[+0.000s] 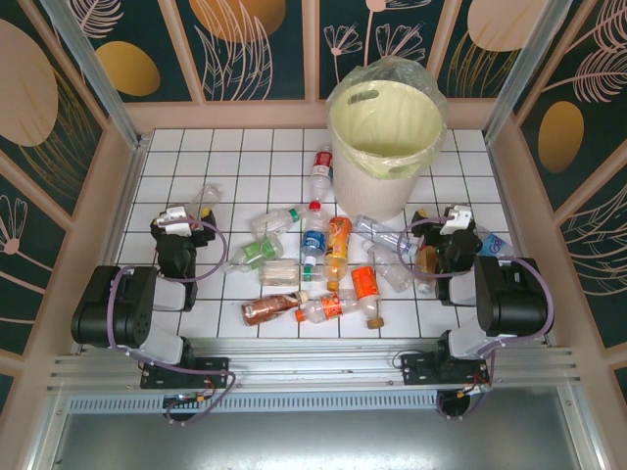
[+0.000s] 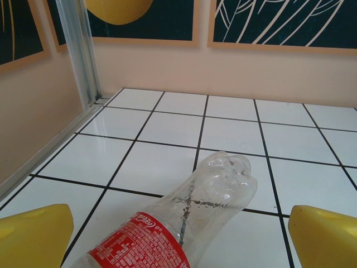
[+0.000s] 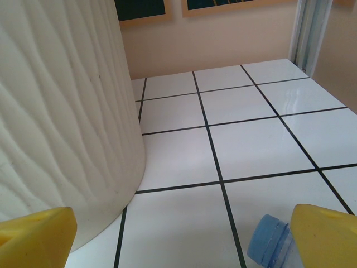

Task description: Put the plastic bottles in the bin

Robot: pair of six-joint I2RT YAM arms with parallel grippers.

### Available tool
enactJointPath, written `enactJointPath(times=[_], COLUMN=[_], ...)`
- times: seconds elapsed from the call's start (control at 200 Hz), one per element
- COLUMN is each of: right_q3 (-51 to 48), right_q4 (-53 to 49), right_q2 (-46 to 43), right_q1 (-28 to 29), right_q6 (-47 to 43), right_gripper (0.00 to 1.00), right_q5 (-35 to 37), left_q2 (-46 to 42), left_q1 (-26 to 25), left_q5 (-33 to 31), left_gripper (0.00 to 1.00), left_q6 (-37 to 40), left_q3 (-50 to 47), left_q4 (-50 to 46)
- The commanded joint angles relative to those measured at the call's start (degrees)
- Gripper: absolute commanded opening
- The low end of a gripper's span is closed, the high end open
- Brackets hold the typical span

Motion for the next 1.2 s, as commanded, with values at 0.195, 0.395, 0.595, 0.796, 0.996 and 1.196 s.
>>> enactJointPath(times=[0.195,0.395,0.595,0.796,0.996,1.196], right_q3=[1.06,1.05,1.06,0.12,-1.26,-1.50], right_q4=[0.46,0.47,0.47,1.72,-1.15,-9.79], right_q2=[0.30,0.24,0.28,-0.32,-6.71,-16.71], right_q1=[0.20,0.23,0.17,0.51,0.99,2.34], right_q6=[-0.03,-0.03,-0.03,0.06,0.03,-0.48], right_gripper=[0.99,0.99,0.99,0.99,0.99,0.99], right_q5=[-0.95,-0.94,-0.94,0.28,1.46,4.85], left_q2=[0.08,0.04,-0.05,-0.22,-5.51,-14.06], left_q1=[0.46,0.46,0.46,0.40,0.44,0.46], left_q5=[1.02,1.01,1.01,0.97,0.75,0.02], left_gripper=[0.99,0.99,0.99,0.99,0.99,0.99], left_q6=[-0.07,-0.11,-0.09,0.07,-0.10,-1.48], left_q3=[0.61,0.61,0.48,0.25,-0.82,-0.45], left_q4=[0.51,0.51,0.67,1.14,-1.42,-10.04])
